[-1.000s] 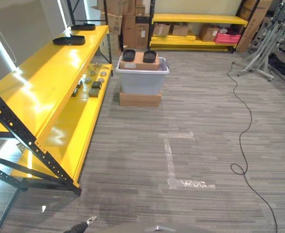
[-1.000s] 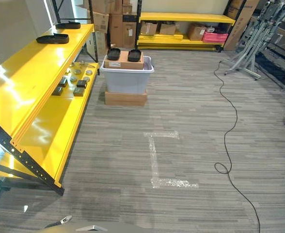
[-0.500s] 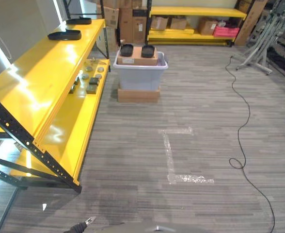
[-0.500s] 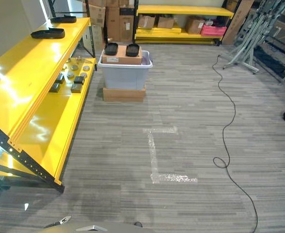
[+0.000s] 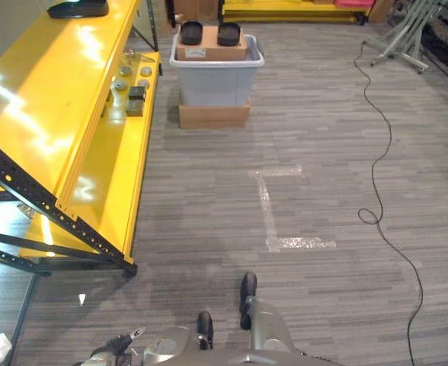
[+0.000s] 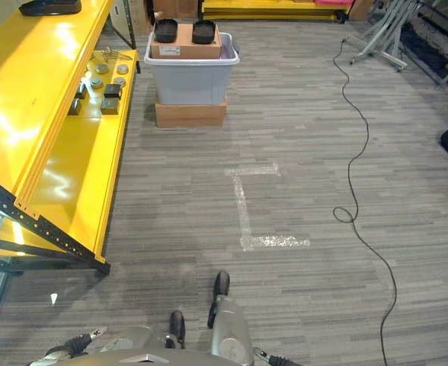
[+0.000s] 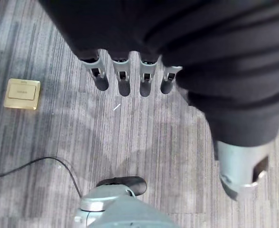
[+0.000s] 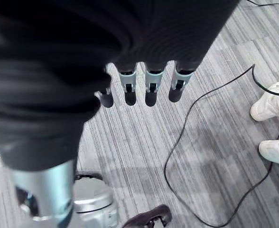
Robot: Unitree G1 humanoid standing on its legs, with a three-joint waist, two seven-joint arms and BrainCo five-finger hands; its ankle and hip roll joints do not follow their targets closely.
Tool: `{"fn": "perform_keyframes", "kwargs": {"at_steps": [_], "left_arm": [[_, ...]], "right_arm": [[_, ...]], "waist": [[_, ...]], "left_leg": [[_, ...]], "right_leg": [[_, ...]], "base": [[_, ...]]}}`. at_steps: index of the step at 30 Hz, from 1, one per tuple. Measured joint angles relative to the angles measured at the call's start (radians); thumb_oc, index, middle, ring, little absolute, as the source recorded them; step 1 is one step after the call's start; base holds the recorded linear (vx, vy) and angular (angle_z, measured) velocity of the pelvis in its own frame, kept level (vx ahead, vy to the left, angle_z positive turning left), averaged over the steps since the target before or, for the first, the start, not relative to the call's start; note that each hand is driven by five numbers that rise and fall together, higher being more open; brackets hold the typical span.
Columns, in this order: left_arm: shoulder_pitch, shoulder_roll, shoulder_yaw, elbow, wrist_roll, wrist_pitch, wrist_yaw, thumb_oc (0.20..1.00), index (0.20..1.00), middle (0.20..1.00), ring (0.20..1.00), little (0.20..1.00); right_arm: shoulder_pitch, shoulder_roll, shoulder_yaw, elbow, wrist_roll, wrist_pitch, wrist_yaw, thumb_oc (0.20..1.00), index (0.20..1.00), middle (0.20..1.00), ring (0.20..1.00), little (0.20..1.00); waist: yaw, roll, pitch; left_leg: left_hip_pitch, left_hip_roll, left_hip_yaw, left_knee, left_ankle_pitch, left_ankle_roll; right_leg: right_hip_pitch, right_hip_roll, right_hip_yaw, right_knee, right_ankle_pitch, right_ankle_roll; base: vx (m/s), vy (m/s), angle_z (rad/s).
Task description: Move parts from the plastic box to the shelf.
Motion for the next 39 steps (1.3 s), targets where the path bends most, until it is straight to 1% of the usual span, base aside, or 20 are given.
{"fn": "perform_keyframes", "kwargs": {"at_steps": [3,4,7,10,11,12,13,16,18,20,22,24,25,29,32,33,34,35,37,39], "left_arm": [[0.043,-0.003,0.008,-0.007,0.018,-0.01,0.0,1.0,1.0,1.0,1.0,1.0],[0.061,-0.006,0.024,0.004,0.024,-0.013,0.005,1.0,1.0,1.0,1.0,1.0],[0.082,-0.009,0.034,0.004,0.026,-0.017,0.007,1.0,1.0,1.0,1.0,1.0],[0.096,0.0,0.045,0.004,0.026,-0.037,0.006,1.0,1.0,1.0,1.0,1.0],[0.091,-0.004,0.046,0.003,0.02,-0.049,0.004,1.0,1.0,1.0,1.0,1.0],[0.069,-0.005,0.052,0.002,0.005,-0.063,0.003,1.0,1.0,1.0,1.0,1.0],[0.056,-0.008,0.054,0.001,-0.003,-0.069,0.002,1.0,1.0,1.0,1.0,1.0],[0.029,-0.01,0.059,-0.018,-0.006,-0.073,0.001,1.0,1.0,1.0,1.0,1.0],[0.005,-0.008,0.06,-0.036,-0.009,-0.077,0.005,1.0,1.0,1.0,1.0,1.0],[0.032,-0.006,0.061,-0.026,-0.03,-0.073,0.011,1.0,1.0,1.0,1.0,1.0],[0.035,-0.002,0.066,-0.026,-0.046,-0.076,0.015,1.0,1.0,1.0,1.0,1.0],[0.029,0.002,0.066,-0.005,-0.066,-0.084,0.022,1.0,1.0,1.0,1.0,1.0],[0.018,-0.002,0.1,-0.005,-0.067,-0.094,0.029,1.0,1.0,1.0,1.0,1.0],[0.037,-0.002,0.175,0.016,-0.068,-0.099,0.032,1.0,1.0,1.0,1.0,1.0],[0.083,-0.011,0.214,0.032,-0.08,-0.112,0.036,1.0,1.0,1.0,1.0,1.0],[0.081,-0.001,0.227,0.035,-0.079,-0.116,0.041,1.0,1.0,1.0,1.0,1.0],[0.063,0.007,0.227,0.031,-0.068,-0.126,0.044,1.0,1.0,1.0,1.0,1.0],[0.033,0.007,0.185,0.031,-0.053,-0.132,0.042,1.0,1.0,1.0,1.0,1.0],[0.033,0.005,0.142,0.012,-0.041,-0.139,0.035,1.0,1.0,1.0,1.0,1.0],[0.026,0.01,0.071,-0.012,-0.044,-0.145,0.032,1.0,1.0,1.0,1.0,1.0]], "right_arm": [[0.029,0.002,-0.016,0.001,-0.003,0.0,0.002,1.0,1.0,1.0,1.0,1.0],[0.035,0.004,-0.006,0.023,-0.006,0.001,0.001,1.0,1.0,1.0,1.0,1.0],[0.035,0.002,0.023,0.024,-0.021,0.007,-0.004,1.0,1.0,1.0,1.0,1.0],[0.018,-0.002,0.054,0.006,-0.021,0.013,-0.006,1.0,1.0,1.0,1.0,1.0],[0.001,-0.007,0.055,0.003,-0.023,0.015,-0.008,1.0,1.0,1.0,1.0,1.0],[-0.013,-0.007,0.056,-0.003,-0.025,0.021,-0.009,1.0,1.0,1.0,1.0,1.0],[-0.018,-0.009,0.066,-0.005,-0.035,0.022,-0.012,1.0,1.0,1.0,1.0,1.0],[-0.029,-0.032,0.097,-0.042,-0.041,0.024,-0.033,1.0,1.0,1.0,1.0,1.0],[-0.068,-0.044,0.096,-0.039,-0.051,0.038,-0.044,1.0,1.0,1.0,1.0,1.0],[-0.074,-0.054,0.115,-0.035,-0.061,0.042,-0.046,1.0,1.0,1.0,1.0,1.0],[-0.06,-0.058,0.123,-0.034,-0.062,0.043,-0.047,1.0,1.0,1.0,1.0,1.0],[-0.057,-0.061,0.151,-0.019,-0.083,0.043,-0.048,1.0,1.0,1.0,1.0,1.0],[-0.066,-0.062,0.146,0.003,-0.099,0.042,-0.046,1.0,1.0,1.0,1.0,1.0],[-0.072,-0.068,0.141,-0.002,-0.102,0.026,-0.042,1.0,1.0,1.0,1.0,1.0],[-0.069,-0.083,0.142,-0.003,-0.139,0.016,-0.043,1.0,1.0,1.0,1.0,1.0],[-0.072,-0.069,0.143,-0.014,-0.139,0.013,-0.041,1.0,1.0,1.0,1.0,1.0],[-0.07,-0.049,0.141,-0.017,-0.138,0.02,-0.041,1.0,1.0,1.0,1.0,1.0],[-0.055,-0.031,0.141,-0.035,-0.132,0.021,-0.043,1.0,1.0,1.0,1.0,1.0],[-0.057,-0.014,0.151,-0.082,-0.124,0.018,-0.046,1.0,1.0,1.0,1.0,1.0],[-0.064,0.002,0.165,-0.118,-0.113,0.018,-0.049,1.0,1.0,1.0,1.0,1.0]], "waist": [[0.016,-0.003,-0.026],[0.016,-0.013,-0.051],[-0.001,0.007,-0.095],[-0.011,0.022,-0.148],[-0.005,0.012,-0.163],[-0.008,0.006,-0.171],[0.004,-0.002,-0.177],[0.023,0.008,-0.178],[0.032,-0.007,-0.121],[0.024,0.013,-0.103],[0.02,0.021,-0.101],[0.02,0.033,-0.103],[0.037,0.036,-0.067],[0.071,0.018,-0.008],[0.103,0.048,-0.031],[0.107,0.022,-0.036],[0.109,-0.011,-0.054],[0.119,-0.03,-0.068],[0.125,-0.027,-0.097],[0.125,-0.006,-0.121]], "left_leg": [[0.041,0.006,-0.007,0.019,-0.043,0.046],[0.083,0.021,-0.029,0.027,-0.081,0.014],[0.156,0.079,-0.037,0.009,-0.096,-0.003],[0.184,0.143,-0.034,0.054,-0.123,-0.058],[0.151,0.163,-0.028,0.136,-0.116,-0.083],[-0.005,0.203,-0.008,0.45,-0.08,-0.102],[-0.072,0.224,-0.012,0.591,-0.011,-0.095],[-0.335,0.235,-0.097,0.871,0.001,-0.075],[-0.424,0.174,-0.089,0.698,-0.01,-0.075],[-0.396,0.129,-0.036,0.334,0.018,-0.075],[-0.365,0.111,-0.034,0.16,0.063,-0.078],[-0.362,0.11,-0.057,-0.061,0.132,-0.121],[-0.366,0.125,-0.074,-0.212,0.175,-0.123],[-0.408,0.136,-0.077,-0.159,0.199,-0.104],[-0.347,0.159,-0.077,0.012,0.137,-0.062],[-0.341,0.136,-0.064,0.069,0.178,-0.055],[-0.311,0.1,-0.051,0.083,0.177,-0.05],[-0.238,0.055,-0.035,0.041,0.163,-0.009],[-0.183,0.009,-0.043,0.022,0.166,0.011],[-0.125,-0.043,-0.051,-0.035,0.148,0.036]], "right_leg": [[0.019,-0.008,-0.025,0.048,0.032,-0.029],[0.043,-0.005,-0.026,0.153,0.018,-0.041],[0.068,0.056,-0.041,0.249,-0.005,-0.09],[0.091,0.137,-0.053,0.254,-0.033,-0.195],[0.125,0.159,-0.051,0.232,-0.051,-0.211],[0.155,0.171,-0.049,0.174,-0.065,-0.229],[0.183,0.183,-0.049,0.141,-0.052,-0.253],[0.215,0.21,-0.045,0.097,-0.068,-0.303],[0.259,0.202,-0.027,0.057,-0.075,-0.259],[0.339,0.221,-0.021,-0.003,-0.08,-0.247],[0.39,0.235,-0.014,-0.031,-0.085,-0.249],[0.403,0.249,0.011,-0.041,-0.139,-0.204],[0.432,0.257,0.044,-0.04,-0.149,-0.205],[0.553,0.228,0.071,-0.039,-0.2,-0.183],[0.624,0.221,0.081,0.068,-0.311,-0.192],[0.634,0.184,0.065,0.131,-0.351,-0.175],[0.622,0.142,0.02,0.238,-0.35,-0.173],[0.548,0.067,-0.028,0.484,-0.329,-0.139],[0.408,-0.007,-0.023,0.808,-0.311,-0.092],[0.226,-0.051,-0.013,1.03,-0.316,-0.087]], "base": [[0.64,-0.419,0.04],[0.9,-0.584,0.26],[0.4,-0.255,0.07],[0.39,-0.342,-0.14],[0.37,-0.336,-0.08],[0.21,-0.252,-0.17],[0.23,-0.24,-0.12],[0.21,-0.073,-0.01],[0.37,0.027,-0.19],[0.39,0.057,-0.37],[0.64,0.119,-0.25],[0.68,0.166,-0.14],[0.61,0.167,-0.43],[0.57,0.187,-0.64],[0.54,0.178,-0.72],[0.7,0.355,-0.18],[0.67,0.397,-0.02],[0.72,0.438,-0.01],[0.41,0.223,-0.06],[0.29,0.064,0.15]]}}
